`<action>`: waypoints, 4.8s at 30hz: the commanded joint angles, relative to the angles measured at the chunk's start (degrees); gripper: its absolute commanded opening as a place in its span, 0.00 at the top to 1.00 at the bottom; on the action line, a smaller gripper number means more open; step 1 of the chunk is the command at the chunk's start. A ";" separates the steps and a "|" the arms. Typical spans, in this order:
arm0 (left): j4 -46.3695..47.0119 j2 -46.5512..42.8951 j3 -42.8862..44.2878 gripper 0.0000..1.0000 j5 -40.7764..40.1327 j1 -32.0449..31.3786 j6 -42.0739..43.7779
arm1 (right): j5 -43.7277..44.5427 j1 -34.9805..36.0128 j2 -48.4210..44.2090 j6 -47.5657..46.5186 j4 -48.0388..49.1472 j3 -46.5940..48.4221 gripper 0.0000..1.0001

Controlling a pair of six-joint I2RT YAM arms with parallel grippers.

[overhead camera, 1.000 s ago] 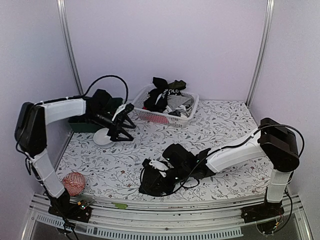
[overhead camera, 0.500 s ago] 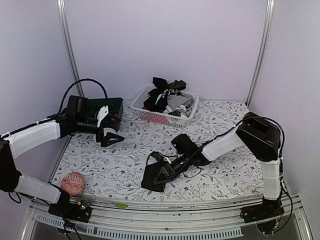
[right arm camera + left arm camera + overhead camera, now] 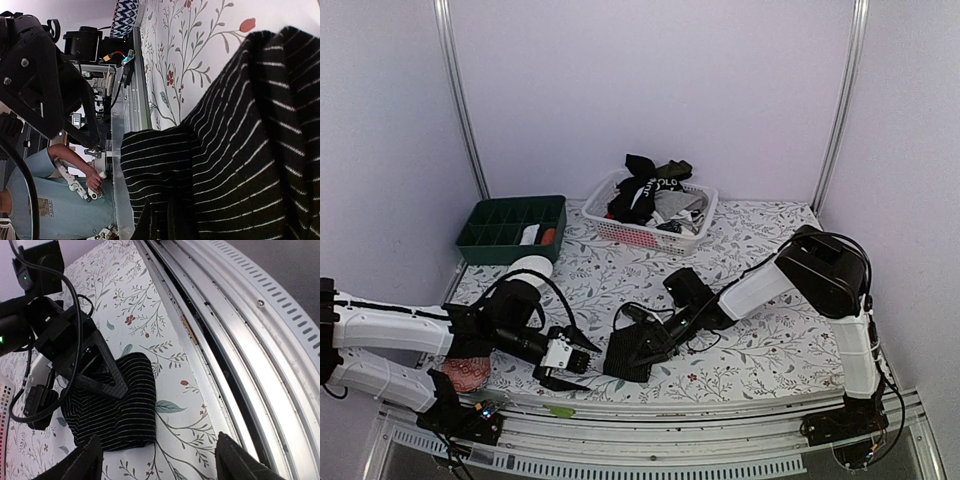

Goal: Roll the underwear
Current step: Roll the underwear at the center of the board.

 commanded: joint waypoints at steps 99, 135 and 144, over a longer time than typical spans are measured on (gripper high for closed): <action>-63.03 67.74 68.63 0.89 18.03 15.12 8.87 | 55.02 13.58 -13.90 -45.03 -19.00 -5.00 1.00; 9.01 26.31 18.94 0.53 -7.25 0.99 2.02 | 10.82 -8.15 1.38 -10.35 -10.54 -0.63 1.00; 3.66 34.39 22.28 0.75 -13.77 -0.34 4.18 | 13.01 -8.18 -0.28 -11.63 -10.37 -0.47 0.97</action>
